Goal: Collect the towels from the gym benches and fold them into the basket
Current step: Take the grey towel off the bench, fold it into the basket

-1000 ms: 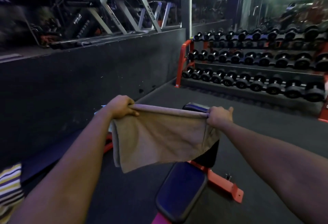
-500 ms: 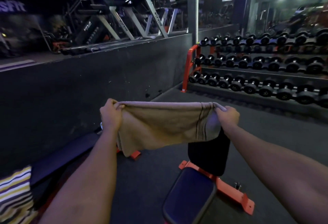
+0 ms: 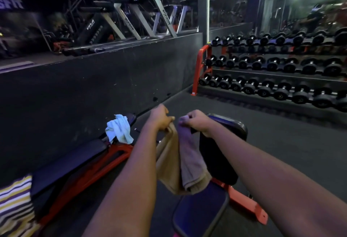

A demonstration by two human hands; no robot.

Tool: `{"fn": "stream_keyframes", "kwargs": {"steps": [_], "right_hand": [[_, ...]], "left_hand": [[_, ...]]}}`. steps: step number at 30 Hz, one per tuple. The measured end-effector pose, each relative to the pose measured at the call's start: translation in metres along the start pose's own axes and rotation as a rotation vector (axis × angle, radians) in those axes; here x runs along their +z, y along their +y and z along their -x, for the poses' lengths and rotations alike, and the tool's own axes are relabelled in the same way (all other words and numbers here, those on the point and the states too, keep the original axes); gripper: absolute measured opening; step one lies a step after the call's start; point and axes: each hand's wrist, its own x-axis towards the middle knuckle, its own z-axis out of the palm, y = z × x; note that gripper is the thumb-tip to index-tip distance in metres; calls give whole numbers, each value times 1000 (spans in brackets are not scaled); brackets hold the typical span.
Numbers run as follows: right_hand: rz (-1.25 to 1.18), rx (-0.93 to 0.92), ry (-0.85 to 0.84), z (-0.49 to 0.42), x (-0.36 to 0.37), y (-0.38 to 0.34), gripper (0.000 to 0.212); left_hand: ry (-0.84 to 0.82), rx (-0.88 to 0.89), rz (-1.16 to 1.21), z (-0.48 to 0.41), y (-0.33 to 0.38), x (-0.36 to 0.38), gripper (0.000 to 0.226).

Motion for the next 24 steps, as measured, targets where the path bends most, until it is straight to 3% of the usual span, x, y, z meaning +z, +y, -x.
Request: {"fn": "stream_keyframes", "kwargs": {"steps": [3, 6, 8, 11, 13, 16, 17, 21, 24], "right_hand": [[-4, -51, -192, 5, 5, -6, 31], [178, -139, -81, 8, 5, -3, 45], [180, -214, 2, 7, 6, 0, 33], [142, -317, -22, 4, 1, 0, 26], [86, -367, -65, 1, -6, 1, 29], [-56, -369, -45, 0, -14, 4, 27], [-69, -349, -28, 1, -16, 6, 24], [18, -215, 91, 0, -15, 26, 16], [-36, -186, 125, -2, -2, 40, 14]], "left_hand": [[-82, 77, 176, 5, 7, 1, 22], [-213, 72, 455, 7, 0, -2, 5], [-182, 86, 544, 11, -7, -1, 9], [52, 163, 344, 11, -30, -4, 31], [-135, 173, 204, 11, -49, -7, 52], [-479, -18, -29, 22, -68, -7, 62], [-468, -64, -50, 26, -72, -6, 57], [-175, -8, 14, 31, -80, -7, 19], [34, -4, 36, 37, -79, -10, 20]]}}
